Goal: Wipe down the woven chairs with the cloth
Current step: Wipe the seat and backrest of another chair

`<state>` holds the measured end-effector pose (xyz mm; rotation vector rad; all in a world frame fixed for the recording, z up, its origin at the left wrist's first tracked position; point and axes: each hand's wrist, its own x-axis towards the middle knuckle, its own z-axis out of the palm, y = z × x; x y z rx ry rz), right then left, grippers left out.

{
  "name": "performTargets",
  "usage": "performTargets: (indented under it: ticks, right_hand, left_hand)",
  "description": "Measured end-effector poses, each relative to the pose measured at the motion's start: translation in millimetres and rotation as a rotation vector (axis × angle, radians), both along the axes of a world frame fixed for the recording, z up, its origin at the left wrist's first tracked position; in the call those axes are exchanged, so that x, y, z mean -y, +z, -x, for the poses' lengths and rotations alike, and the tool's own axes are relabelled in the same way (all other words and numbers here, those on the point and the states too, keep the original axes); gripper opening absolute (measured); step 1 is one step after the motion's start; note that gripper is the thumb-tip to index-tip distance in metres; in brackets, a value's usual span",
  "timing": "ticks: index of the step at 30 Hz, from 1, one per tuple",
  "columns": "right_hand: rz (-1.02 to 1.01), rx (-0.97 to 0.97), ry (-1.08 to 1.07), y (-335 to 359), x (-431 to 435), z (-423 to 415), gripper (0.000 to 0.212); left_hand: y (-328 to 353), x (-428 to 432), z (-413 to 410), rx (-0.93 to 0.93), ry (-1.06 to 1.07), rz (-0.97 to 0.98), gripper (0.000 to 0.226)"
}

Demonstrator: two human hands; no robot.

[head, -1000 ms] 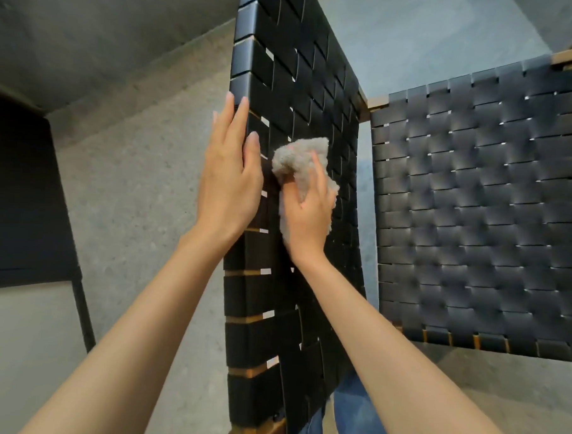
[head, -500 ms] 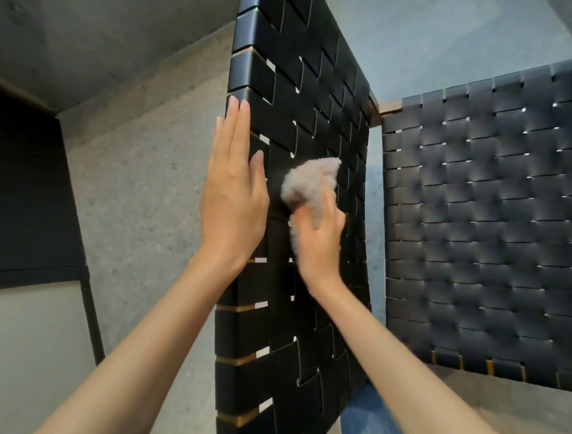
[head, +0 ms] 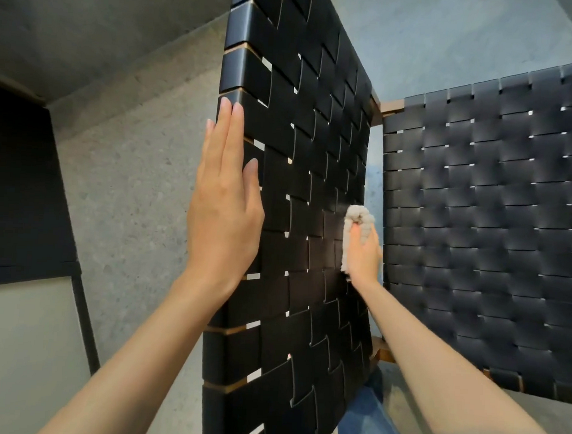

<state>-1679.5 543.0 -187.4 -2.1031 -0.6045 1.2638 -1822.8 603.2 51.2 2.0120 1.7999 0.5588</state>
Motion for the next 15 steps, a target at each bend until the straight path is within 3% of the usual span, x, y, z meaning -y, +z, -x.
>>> performTargets:
  ticks: [3,8,10,15]
  right_hand:
    - [0.104,-0.056,-0.033,-15,5,-5,0.047]
    - [0.092,-0.147,-0.155,15,-3,10,0.043]
    - [-0.028,-0.163,-0.113,51,5,27,0.042]
    - [-0.529,-0.292,0.065,151,-10,63,0.06]
  left_hand:
    - [0,-1,1,0.003,0.009,0.005,0.054]
    - [2,-1,0,0.041,0.022,0.014,0.053]
    - [3,-1,-1,0.063,0.032,0.018,0.052]
    - [5,-3,2,0.197,0.062,0.055,0.047]
